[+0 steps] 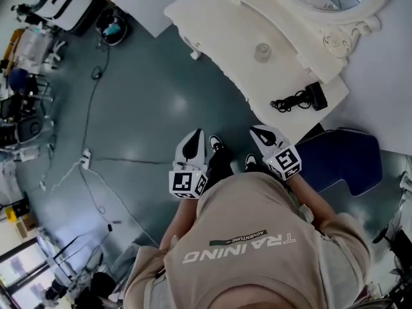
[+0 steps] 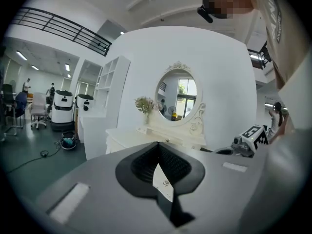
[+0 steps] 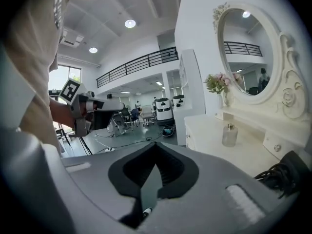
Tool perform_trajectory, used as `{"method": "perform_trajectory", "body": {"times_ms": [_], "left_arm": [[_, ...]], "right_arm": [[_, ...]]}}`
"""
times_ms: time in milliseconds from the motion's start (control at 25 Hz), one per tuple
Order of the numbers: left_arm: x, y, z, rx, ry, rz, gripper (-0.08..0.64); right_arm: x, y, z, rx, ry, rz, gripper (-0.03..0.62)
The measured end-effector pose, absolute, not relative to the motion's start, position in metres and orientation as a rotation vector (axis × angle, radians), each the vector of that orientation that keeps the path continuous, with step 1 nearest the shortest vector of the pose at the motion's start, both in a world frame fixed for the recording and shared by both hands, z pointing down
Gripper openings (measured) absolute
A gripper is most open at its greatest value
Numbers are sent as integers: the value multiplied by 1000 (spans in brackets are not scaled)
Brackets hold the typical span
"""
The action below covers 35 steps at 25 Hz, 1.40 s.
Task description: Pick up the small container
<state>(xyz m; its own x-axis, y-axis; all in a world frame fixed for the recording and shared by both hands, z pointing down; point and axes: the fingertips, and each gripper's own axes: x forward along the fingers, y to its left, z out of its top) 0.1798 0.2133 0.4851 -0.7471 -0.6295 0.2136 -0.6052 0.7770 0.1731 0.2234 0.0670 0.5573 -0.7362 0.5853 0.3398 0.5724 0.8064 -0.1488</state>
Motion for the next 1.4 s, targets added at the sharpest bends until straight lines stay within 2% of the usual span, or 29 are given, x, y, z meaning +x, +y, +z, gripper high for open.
{"method": "perform_trajectory", "body": {"times_ms": [200, 560, 960, 1400], "left_arm": [[128, 203, 497, 1210, -2685, 166, 18], [52, 237, 506, 1308, -2614, 44, 18], [5, 239, 536, 1307, -2550, -21, 18], [-96, 195, 525, 1341, -2526, 119, 18]], "right_arm": [[180, 57, 553, -656, -2691, 121, 3], [103, 80, 538, -521, -2762, 3, 3], [72, 82, 553, -456, -2712, -14, 3], [-36, 44, 561, -426, -2764, 80, 3]]}}
